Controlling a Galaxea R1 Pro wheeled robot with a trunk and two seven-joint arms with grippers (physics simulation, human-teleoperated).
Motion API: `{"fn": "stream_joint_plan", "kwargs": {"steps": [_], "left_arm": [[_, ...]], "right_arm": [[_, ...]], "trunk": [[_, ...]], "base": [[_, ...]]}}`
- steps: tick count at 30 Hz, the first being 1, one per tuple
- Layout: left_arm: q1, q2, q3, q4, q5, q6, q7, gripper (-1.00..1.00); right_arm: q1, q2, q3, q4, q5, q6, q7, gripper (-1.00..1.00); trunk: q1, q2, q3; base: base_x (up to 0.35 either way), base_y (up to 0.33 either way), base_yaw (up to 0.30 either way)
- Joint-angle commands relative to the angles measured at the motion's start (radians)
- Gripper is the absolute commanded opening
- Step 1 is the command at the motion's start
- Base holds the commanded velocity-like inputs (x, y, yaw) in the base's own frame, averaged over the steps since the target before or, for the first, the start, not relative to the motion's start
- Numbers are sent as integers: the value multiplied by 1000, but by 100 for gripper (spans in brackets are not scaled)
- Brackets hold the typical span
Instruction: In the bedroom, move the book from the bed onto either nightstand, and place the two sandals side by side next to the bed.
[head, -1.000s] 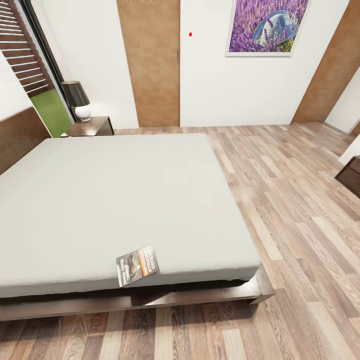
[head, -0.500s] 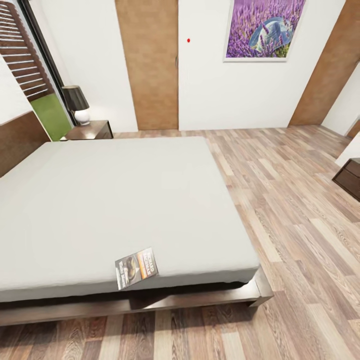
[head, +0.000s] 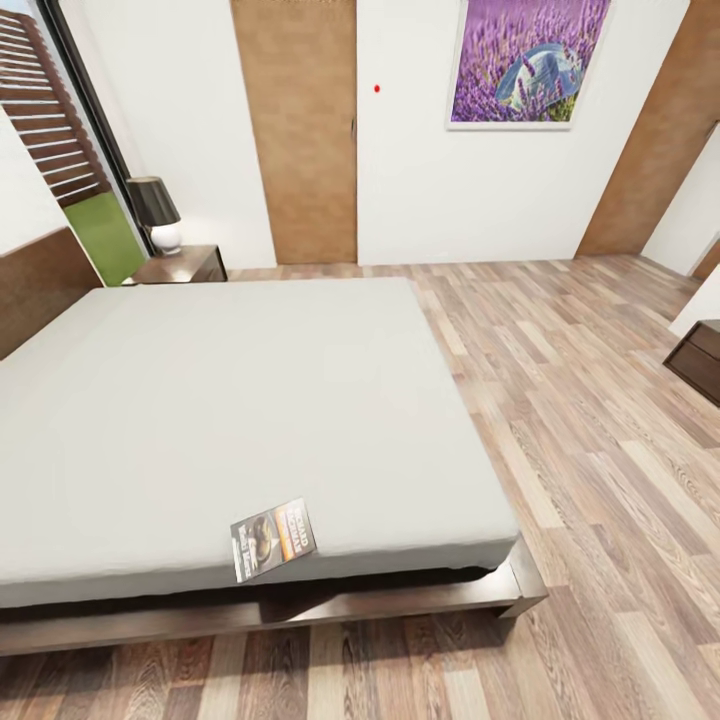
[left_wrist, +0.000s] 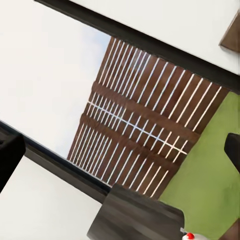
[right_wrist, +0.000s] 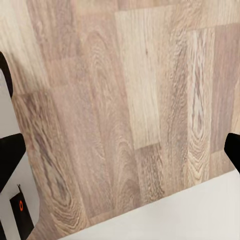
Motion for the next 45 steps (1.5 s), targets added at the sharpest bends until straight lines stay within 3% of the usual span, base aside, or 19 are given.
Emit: {"fn": "stream_joint_plan", "kwargs": {"steps": [1, 24, 45], "left_arm": [[-1, 2, -8, -1, 8, 11, 4, 100], [-2, -2, -18, -2, 7, 30, -9, 100], [-2, -2, -20, -2, 6, 31, -8, 100]], "right_arm": [[-1, 0, -6, 1, 11, -5, -2, 100], [-3, 6, 3, -1, 12, -5, -2, 100], [-3, 42, 1, 0, 14, -4, -14, 100]], "trunk": [[0, 0, 0], [0, 0, 34], [0, 0, 49]], "base": [[0, 0, 33], [0, 0, 13], [0, 0, 58]]}}
